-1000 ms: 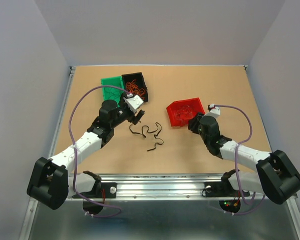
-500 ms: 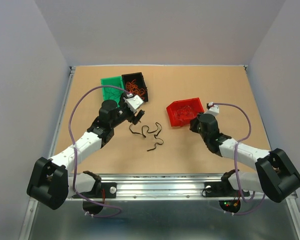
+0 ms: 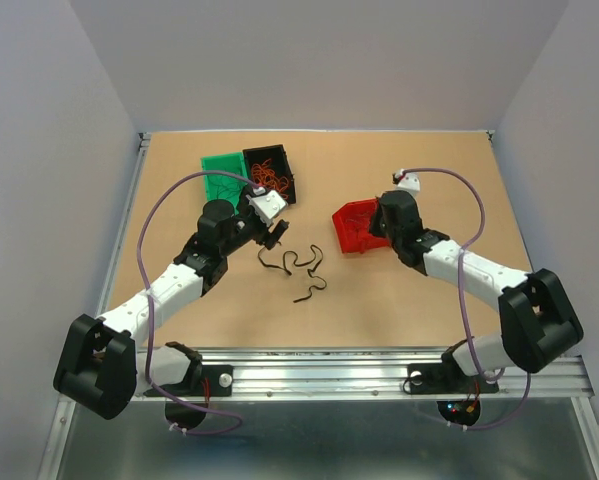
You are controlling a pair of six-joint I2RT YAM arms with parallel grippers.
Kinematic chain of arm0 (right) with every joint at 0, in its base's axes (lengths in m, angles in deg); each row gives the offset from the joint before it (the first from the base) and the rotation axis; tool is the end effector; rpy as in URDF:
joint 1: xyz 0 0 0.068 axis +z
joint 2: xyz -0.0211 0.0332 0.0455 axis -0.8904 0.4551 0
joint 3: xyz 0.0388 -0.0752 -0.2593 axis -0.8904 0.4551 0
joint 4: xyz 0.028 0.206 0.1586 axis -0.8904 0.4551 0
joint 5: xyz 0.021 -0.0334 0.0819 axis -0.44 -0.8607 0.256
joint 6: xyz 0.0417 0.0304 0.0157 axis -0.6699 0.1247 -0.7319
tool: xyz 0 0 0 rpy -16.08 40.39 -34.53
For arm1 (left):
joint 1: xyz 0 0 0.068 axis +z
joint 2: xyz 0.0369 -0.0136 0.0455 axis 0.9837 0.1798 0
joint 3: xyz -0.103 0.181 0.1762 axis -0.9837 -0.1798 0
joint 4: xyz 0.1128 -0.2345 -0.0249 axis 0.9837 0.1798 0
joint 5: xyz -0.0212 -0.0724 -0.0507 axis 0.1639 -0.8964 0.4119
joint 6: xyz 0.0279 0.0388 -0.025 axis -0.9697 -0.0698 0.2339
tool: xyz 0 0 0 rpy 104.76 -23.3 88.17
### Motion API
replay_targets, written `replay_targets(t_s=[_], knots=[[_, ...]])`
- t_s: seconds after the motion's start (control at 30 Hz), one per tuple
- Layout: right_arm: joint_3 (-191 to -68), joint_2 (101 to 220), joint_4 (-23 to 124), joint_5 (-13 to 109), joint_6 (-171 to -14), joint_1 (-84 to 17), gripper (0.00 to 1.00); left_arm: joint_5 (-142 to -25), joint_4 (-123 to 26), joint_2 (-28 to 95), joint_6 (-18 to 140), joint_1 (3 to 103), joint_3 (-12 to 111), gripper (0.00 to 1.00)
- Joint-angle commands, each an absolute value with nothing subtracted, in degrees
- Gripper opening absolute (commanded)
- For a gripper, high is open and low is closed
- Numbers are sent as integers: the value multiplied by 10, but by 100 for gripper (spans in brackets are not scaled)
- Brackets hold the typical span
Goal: Untangle the cables
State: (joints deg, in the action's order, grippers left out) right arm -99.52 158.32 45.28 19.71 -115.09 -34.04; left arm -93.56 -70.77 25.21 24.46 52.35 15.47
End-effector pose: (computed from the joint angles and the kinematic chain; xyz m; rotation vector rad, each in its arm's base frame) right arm 0.2698 0.1343 0.2352 0.2277 2.0355 0.2512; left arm 0.2328 -0.1328 0.2810 0.9372 1.3657 -0.3012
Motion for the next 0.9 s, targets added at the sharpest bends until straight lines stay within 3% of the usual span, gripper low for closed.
replay_targets(t_s=[0.0, 0.23, 0.57, 0.67, 0.87], knots=[[-1053, 1613, 493, 182, -1112, -344, 1, -942, -725, 247, 239, 521, 172, 83], [-1169, 1726, 600, 145, -1040, -357, 4, -944, -724, 254, 239, 521, 174, 82], [-1303, 1922, 717, 204, -1001, -372, 8, -946, -724, 254, 239, 522, 172, 83], [-1308, 1925, 723, 189, -1014, -372, 8, -954, -720, 262, 232, 522, 174, 82], [-1294, 1825, 716, 195, -1030, -372, 27, -974, -710, 262, 217, 516, 174, 83]])
